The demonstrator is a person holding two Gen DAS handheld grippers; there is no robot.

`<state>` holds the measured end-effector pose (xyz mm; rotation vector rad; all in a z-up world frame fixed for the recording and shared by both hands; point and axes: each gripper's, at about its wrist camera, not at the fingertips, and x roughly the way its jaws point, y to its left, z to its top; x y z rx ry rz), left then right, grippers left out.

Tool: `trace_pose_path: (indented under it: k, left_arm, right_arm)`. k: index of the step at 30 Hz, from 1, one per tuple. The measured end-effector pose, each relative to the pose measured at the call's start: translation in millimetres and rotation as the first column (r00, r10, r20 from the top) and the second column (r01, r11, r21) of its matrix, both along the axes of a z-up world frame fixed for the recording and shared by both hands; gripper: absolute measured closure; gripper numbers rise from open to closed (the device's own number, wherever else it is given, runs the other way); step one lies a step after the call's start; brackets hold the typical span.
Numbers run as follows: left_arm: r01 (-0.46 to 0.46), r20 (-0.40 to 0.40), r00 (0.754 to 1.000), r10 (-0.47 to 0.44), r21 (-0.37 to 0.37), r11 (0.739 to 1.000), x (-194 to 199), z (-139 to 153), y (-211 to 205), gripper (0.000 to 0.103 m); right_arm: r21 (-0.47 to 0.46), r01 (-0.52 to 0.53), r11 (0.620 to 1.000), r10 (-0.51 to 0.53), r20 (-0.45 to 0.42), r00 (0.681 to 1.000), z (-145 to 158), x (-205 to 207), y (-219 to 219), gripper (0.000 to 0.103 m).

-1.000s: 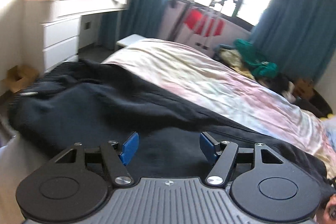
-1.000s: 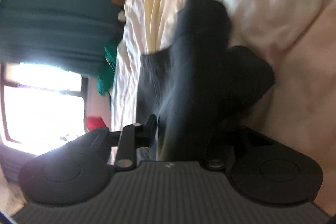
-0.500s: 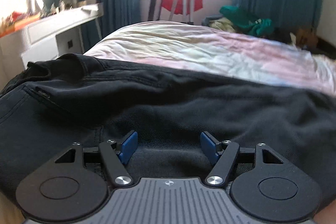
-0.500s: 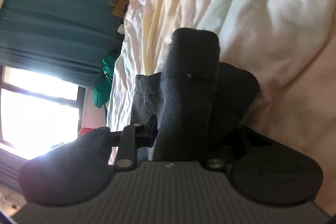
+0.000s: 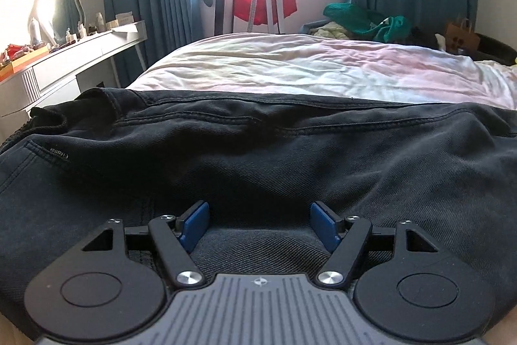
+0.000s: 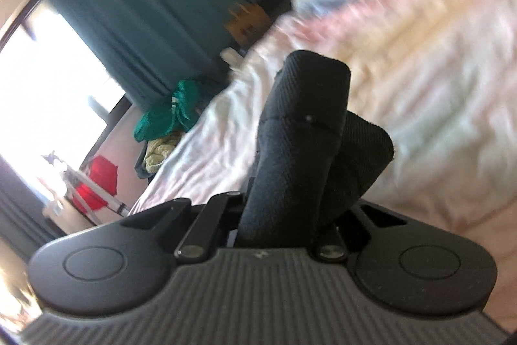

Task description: Fold clothes

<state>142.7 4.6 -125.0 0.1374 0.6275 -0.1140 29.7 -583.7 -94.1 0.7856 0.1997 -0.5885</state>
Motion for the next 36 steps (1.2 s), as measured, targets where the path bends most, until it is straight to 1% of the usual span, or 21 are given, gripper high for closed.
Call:
trace_pose_path:
  k: [3,5,7,8,10,12,13,15,16,18,20,22,23,24,26,27,29,32,33,35,36]
  left_arm:
    - [0.004,0.0,1.0,-0.004,-0.008,1.0,1,1,1,0.031]
    - [0.007,-0.001,1.0,-0.007,-0.018,1.0,2,1,3,0.03]
    - [0.008,-0.003,1.0,-0.009,-0.028,1.0,3,2,5,0.03]
    - [0.01,-0.005,1.0,-0.01,-0.033,0.999,3,3,6,0.03]
    - [0.014,-0.009,1.0,-0.014,-0.046,0.999,4,6,9,0.029]
    - [0.011,-0.015,1.0,-0.012,-0.075,0.997,4,9,13,0.029]
    - [0.006,-0.017,1.0,-0.007,-0.091,0.996,4,12,16,0.029]
    - [-0.015,-0.015,1.0,0.014,-0.115,0.993,2,18,23,0.029]
    - [-0.03,-0.009,1.0,0.029,-0.122,0.992,0,21,26,0.026]
    - [-0.062,0.005,0.998,0.064,-0.141,0.988,-4,27,35,0.025]
    - [-0.087,0.009,0.996,0.09,-0.168,0.982,-6,31,43,0.024]
    - [-0.104,0.003,0.994,0.107,-0.189,0.977,-6,33,48,0.024]
    - [-0.113,0.0,0.993,0.115,-0.196,0.974,-6,33,51,0.024]
    - [-0.119,-0.002,0.993,0.121,-0.203,0.972,-5,34,53,0.024]
    - [-0.121,0.001,0.992,0.124,-0.21,0.97,-5,36,52,0.024]
    - [-0.12,0.002,0.992,0.123,-0.213,0.97,-5,37,52,0.024]
    - [-0.115,0.006,0.993,0.119,-0.219,0.969,-4,38,50,0.024]
    - [-0.107,0.03,0.993,0.117,-0.222,0.969,-5,43,48,0.024]
    - [-0.106,0.04,0.992,0.118,-0.228,0.968,-6,45,49,0.024]
    - [-0.103,0.05,0.992,0.118,-0.245,0.964,-8,48,50,0.024]
    - [-0.101,0.052,0.992,0.118,-0.253,0.962,-8,49,51,0.024]
  right_arm:
    - [-0.179,-0.048,0.983,0.041,-0.045,0.998,33,11,34,0.091]
    - [-0.276,-0.08,0.958,0.065,-0.061,0.996,54,20,58,0.091]
    - [-0.366,-0.112,0.924,0.09,-0.074,0.993,73,29,85,0.091]
    - [-0.413,-0.133,0.901,0.109,-0.081,0.991,80,34,101,0.091]
    - [-0.507,-0.18,0.843,0.15,-0.099,0.984,94,44,136,0.091]
    - [-0.59,-0.235,0.772,0.2,-0.125,0.972,99,54,177,0.091]
    - [-0.627,-0.27,0.731,0.231,-0.145,0.962,99,59,200,0.091]
    - [-0.678,-0.333,0.655,0.277,-0.194,0.941,91,70,241,0.092]
    - [-0.699,-0.363,0.616,0.296,-0.221,0.929,84,74,262,0.092]
    - [-0.699,-0.438,0.565,0.354,-0.275,0.894,60,79,301,0.092]
    - [-0.672,-0.538,0.509,0.418,-0.354,0.837,28,83,335,0.091]
    - [-0.63,-0.645,0.432,0.455,-0.465,0.759,-11,86,367,0.091]
    - [-0.609,-0.685,0.401,0.457,-0.515,0.725,-28,86,380,0.091]
    - [-0.605,-0.699,0.381,0.445,-0.543,0.712,-40,85,387,0.091]
    - [-0.618,-0.705,0.348,0.413,-0.574,0.707,-59,83,395,0.091]
    - [-0.62,-0.704,0.346,0.411,-0.574,0.708,-61,81,396,0.091]
    - [-0.621,-0.698,0.356,0.426,-0.557,0.713,-56,79,393,0.091]
    - [-0.661,-0.672,0.334,0.44,-0.521,0.731,-40,71,398,0.09]
    - [-0.669,-0.668,0.326,0.452,-0.511,0.732,-36,68,402,0.09]
    - [-0.645,-0.69,0.327,0.476,-0.519,0.71,-37,66,406,0.09]
    - [-0.622,-0.708,0.336,0.484,-0.531,0.696,-40,68,407,0.089]
